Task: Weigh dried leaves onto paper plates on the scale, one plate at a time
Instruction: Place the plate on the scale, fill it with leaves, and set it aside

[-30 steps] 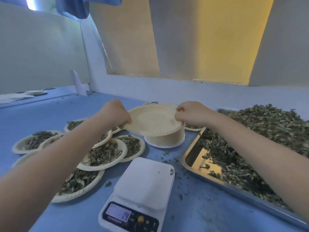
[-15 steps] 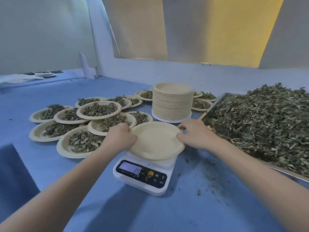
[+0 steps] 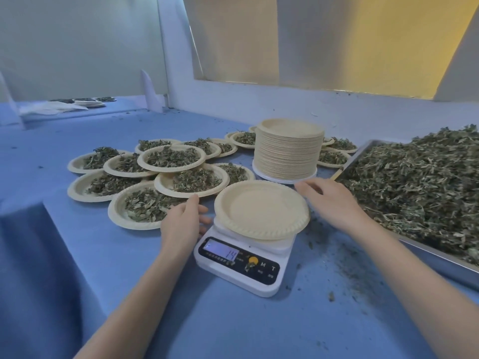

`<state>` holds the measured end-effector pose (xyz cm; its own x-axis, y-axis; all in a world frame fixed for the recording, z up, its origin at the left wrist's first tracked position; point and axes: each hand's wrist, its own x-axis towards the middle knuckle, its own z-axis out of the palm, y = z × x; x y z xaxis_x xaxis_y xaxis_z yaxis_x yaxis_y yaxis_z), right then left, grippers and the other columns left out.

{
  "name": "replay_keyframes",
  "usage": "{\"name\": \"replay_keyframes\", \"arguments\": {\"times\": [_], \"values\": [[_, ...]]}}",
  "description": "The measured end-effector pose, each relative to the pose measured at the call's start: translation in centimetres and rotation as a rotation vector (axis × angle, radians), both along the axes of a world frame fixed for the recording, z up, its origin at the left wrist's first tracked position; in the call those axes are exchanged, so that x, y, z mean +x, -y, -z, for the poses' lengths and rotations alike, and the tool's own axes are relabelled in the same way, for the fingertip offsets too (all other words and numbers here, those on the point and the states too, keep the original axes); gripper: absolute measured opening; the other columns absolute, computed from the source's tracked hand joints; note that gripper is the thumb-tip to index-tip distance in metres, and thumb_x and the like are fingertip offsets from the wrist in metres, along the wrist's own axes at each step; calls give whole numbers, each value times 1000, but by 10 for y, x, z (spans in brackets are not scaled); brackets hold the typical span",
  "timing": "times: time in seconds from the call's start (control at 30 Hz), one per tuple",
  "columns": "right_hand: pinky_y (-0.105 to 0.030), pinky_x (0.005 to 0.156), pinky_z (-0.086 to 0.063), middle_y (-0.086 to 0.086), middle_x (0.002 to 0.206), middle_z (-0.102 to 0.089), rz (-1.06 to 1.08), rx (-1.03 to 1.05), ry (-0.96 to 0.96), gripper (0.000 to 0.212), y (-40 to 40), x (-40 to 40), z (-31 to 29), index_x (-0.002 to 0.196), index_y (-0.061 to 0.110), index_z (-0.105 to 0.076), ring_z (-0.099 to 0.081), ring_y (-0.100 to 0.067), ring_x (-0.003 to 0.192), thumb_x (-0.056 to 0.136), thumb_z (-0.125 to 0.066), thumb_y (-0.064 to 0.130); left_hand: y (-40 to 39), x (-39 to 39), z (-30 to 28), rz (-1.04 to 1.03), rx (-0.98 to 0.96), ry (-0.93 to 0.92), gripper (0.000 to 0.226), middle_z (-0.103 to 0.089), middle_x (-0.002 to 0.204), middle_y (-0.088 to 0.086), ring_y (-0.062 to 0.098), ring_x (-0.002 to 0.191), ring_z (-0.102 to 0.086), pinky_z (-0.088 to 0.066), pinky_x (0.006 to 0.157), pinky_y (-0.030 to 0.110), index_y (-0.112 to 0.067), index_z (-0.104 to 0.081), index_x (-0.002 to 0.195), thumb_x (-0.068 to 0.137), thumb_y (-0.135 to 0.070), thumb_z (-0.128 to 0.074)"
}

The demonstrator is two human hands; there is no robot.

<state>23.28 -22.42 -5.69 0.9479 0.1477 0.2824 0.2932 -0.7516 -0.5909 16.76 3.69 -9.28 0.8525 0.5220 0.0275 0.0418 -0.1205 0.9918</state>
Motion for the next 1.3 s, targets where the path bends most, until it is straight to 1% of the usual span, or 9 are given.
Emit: {"name": "replay_keyframes", "arguments": {"times": [0.23, 0.37, 0.5, 0.63, 0.77, 0.87, 0.97, 1.13, 1.3], "values": [[-25, 80, -33, 16, 104, -59, -8, 16, 15, 45, 1, -1, 2, 115, 30, -65, -50, -5, 96, 93, -37, 58, -4, -5, 6, 18, -7, 49, 47, -66, 58, 3, 18, 55, -58, -45, 59, 31, -6, -68, 75, 96, -39, -43], [-20, 64, -32, 21, 84, -57, -12, 22, 25, 30, 2, -5, 2, 87, 41, -60, -51, -5, 84, 93, -36, 58, -3, -7, 8, 17, 22, 66, 46, -67, 59, 5, 16, 54, -58, -46, 61, 29, -5, -69, 73, 97, -36, -44], [-27, 69, -34, 11, 99, -62, -11, 37, -11, 38, 3, -5, 1, 98, 36, -65, -54, -9, 94, 91, -36, 61, -2, -9, 8, 38, 36, 73, 46, -67, 62, 5, 17, 57, -58, -45, 62, 30, -5, -69, 73, 98, -34, -43], [-16, 68, -34, 18, 101, -60, -21, 102, -28, 39, 4, -9, -1, 108, 36, -65, -52, -2, 94, 91, -40, 60, -1, -12, 5, 4, 95, 129, 32, -66, 68, -1, 17, 64, -58, -48, 69, 36, -13, -68, 77, 95, -29, -47], [-9, 68, -31, 19, 102, -57, -32, 135, -64, 36, 4, -10, -8, 109, 39, -59, -48, 7, 89, 88, -44, 62, 16, -12, -20, -109, 272, 288, 9, -62, 76, -14, -1, 72, -56, -39, 64, 20, -28, -60, 84, 90, -27, -52], [-11, 65, -33, 18, 102, -58, -41, 120, -72, 33, 5, -11, -16, 107, 38, -58, -48, 12, 86, 88, -45, 62, 42, 3, -49, 53, 444, 302, 6, -57, 76, -16, -3, 70, -52, -37, 62, 18, -29, -60, 88, 88, -26, -54], [-13, 65, -35, 15, 102, -62, -40, 105, -65, 40, 10, -12, -27, 112, 32, -62, -54, 3, 89, 88, -47, 61, 81, 21, -69, 260, 624, 284, 7, -53, 71, -17, -2, 67, -49, -32, 57, 15, -27, -59, 89, 87, -23, -55], [-14, 66, -37, 14, 107, -64, 1, 40, -30, 35, 41, -14, -44, 108, 36, -64, -56, 1, 94, 89, -47, 60, 159, 45, -80, 501, 812, 302, 7, -56, 82, -6, 13, 77, -46, -23, 57, 22, -22, -54, 85, 86, -15, -51], [-24, 77, -37, 5, 114, -61, 151, -123, -56, 40, 109, -14, -46, 123, 26, -57, -55, -12, 100, 88, -58, 44, 230, 66, -73, 696, 886, 169, 15, -64, 93, 6, 24, 90, -57, -41, 69, 30, -12, -59, 96, 84, -14, -50]]}}
